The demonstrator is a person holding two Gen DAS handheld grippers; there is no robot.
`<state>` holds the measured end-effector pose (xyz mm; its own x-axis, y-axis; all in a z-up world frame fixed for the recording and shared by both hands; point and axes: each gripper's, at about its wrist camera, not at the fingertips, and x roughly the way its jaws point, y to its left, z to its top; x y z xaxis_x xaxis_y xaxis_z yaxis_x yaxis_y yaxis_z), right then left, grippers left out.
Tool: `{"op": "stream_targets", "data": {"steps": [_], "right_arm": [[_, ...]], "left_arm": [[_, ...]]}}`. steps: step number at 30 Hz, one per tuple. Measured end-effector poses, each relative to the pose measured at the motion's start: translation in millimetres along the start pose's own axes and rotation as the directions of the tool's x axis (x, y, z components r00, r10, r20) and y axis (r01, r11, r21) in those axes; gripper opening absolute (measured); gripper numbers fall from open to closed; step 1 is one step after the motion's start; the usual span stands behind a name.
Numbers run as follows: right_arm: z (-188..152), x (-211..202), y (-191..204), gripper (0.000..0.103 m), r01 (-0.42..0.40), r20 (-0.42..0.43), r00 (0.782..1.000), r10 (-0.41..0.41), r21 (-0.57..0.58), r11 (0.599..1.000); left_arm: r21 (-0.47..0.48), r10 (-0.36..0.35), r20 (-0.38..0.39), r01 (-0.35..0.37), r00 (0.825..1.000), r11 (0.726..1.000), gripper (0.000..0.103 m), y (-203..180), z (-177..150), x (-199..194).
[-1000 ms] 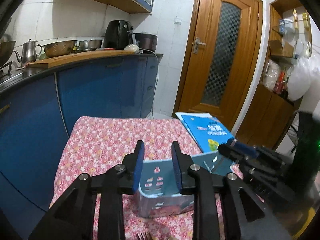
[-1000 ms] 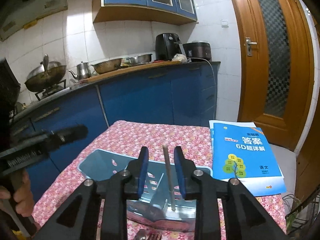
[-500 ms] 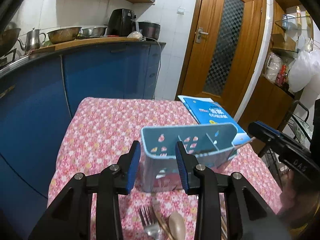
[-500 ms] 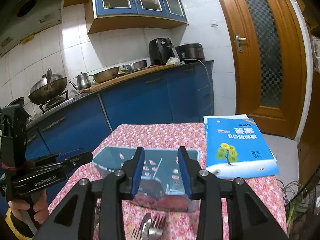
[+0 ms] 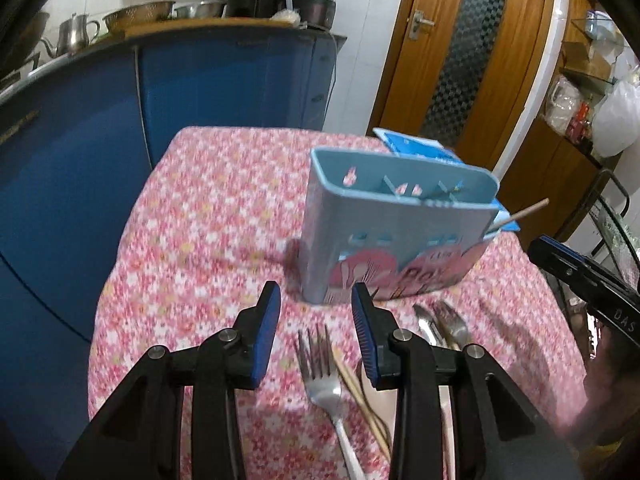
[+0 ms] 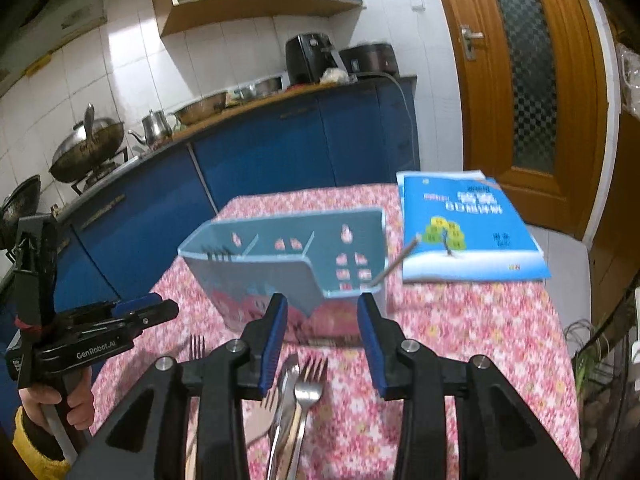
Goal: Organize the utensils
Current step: 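Move both open grippers back over the remaining utensils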
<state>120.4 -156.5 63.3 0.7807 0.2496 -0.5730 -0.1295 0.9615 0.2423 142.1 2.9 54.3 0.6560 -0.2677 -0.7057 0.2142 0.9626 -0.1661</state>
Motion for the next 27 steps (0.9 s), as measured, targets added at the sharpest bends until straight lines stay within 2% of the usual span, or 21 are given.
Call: {"op": "stream_targets", "data": {"steps": [13,27], "right_arm": [[-32.1,28.9,-7.4,0.04,-0.002,-0.167,0.986,0.006,0.023,1.0],[-48.6,55.1,-6.2,0.04,-0.013,-0.287,0.958,0.02,0.025,1.0]], "left_arm": [[-0.066,-0.031,-0.119,0.023,0.992,0.998,0.037,16.0,-22.1,25.2],[-0.085,-0.071,-0.16,0.058,0.985,0.995,0.037,17.7,-36.1,39.7]]}}
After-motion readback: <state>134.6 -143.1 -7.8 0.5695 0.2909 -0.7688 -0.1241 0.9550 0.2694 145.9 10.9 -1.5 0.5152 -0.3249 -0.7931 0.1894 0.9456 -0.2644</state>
